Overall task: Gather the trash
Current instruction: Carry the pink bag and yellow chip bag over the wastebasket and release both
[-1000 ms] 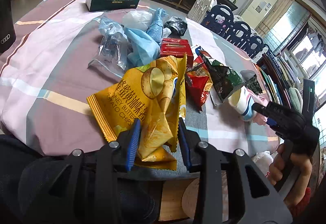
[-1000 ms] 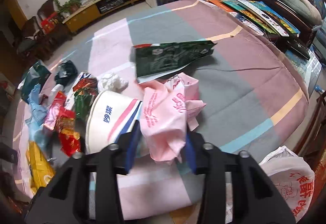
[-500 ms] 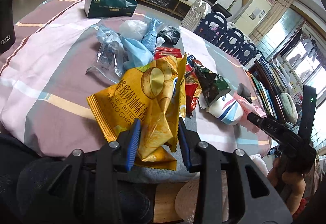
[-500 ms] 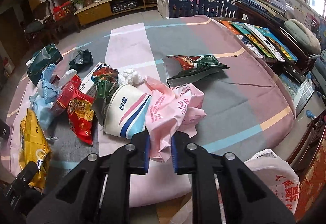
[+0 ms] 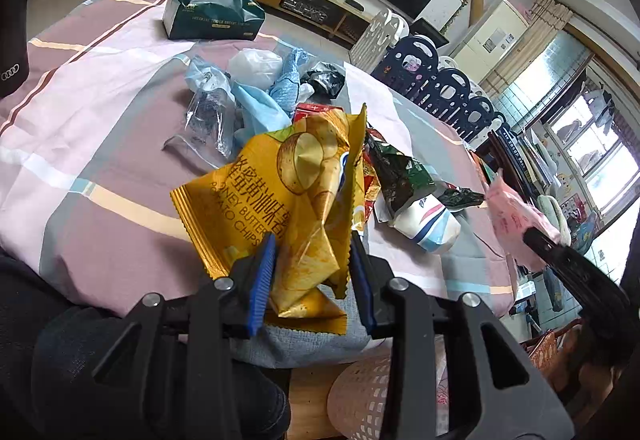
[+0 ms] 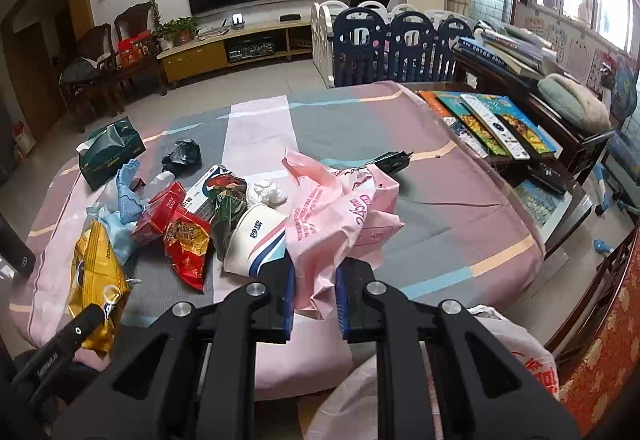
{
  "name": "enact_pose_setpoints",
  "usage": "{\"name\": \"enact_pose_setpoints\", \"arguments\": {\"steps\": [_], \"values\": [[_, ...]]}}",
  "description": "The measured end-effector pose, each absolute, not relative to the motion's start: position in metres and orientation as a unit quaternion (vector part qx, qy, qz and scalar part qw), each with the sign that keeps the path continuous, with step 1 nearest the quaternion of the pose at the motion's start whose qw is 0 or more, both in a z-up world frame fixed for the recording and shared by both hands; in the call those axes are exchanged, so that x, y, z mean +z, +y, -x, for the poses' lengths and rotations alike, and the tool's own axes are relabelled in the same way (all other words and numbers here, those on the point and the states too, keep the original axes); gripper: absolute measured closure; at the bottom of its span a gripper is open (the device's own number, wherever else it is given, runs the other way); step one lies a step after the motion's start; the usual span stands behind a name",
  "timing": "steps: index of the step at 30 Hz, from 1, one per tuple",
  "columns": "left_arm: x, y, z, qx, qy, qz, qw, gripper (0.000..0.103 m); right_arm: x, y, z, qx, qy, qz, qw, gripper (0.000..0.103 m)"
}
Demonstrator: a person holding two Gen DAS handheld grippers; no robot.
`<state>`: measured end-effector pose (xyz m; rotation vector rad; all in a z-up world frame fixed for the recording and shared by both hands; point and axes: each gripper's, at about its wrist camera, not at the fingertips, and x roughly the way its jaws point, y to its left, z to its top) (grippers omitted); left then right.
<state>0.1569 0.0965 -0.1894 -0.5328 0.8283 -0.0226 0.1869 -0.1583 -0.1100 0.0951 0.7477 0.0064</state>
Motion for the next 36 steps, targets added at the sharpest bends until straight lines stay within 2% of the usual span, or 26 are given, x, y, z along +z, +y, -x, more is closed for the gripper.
{"name": "enact_pose_setpoints", "arguments": {"steps": [11, 19, 22, 24, 26, 27, 31, 36], "values": [[-0.186, 0.092, -0.155, -0.023, 0.394, 0.263, 0.880, 0.066, -0.094, -0.239, -0.107, -0.060, 0.352, -0.089, 0.930, 0.086], [-0.184, 0.085, -0.156, -0.029, 0.394, 0.263, 0.880, 0.066, -0.153, -0.279, -0.080, -0.096, 0.424, -0.111, 0.894, 0.085], [-0.185, 0.084, -0.156, -0.025, 0.399, 0.259, 0.880, 0.066, -0.182, -0.279, -0.083, -0.090, 0.474, -0.118, 0.868, 0.085], [-0.185, 0.083, -0.156, -0.022, 0.400, 0.253, 0.881, 0.066, -0.191, -0.281, -0.080, -0.076, 0.488, -0.132, 0.859, 0.075], [-0.185, 0.083, -0.157, -0.021, 0.400, 0.249, 0.882, 0.066, -0.186, -0.288, -0.074, -0.076, 0.470, -0.155, 0.866, 0.040], [-0.185, 0.083, -0.156, -0.021, 0.401, 0.248, 0.882, 0.066, -0.181, -0.292, -0.070, -0.078, 0.457, -0.163, 0.871, 0.034], [-0.166, 0.065, -0.147, -0.074, 0.388, 0.233, 0.889, 0.066, -0.154, -0.315, -0.061, -0.087, 0.410, -0.188, 0.888, 0.031], [-0.148, -0.038, -0.130, -0.244, 0.414, 0.131, 0.867, 0.066, -0.136, -0.346, -0.058, -0.108, 0.365, -0.228, 0.896, 0.031]]}}
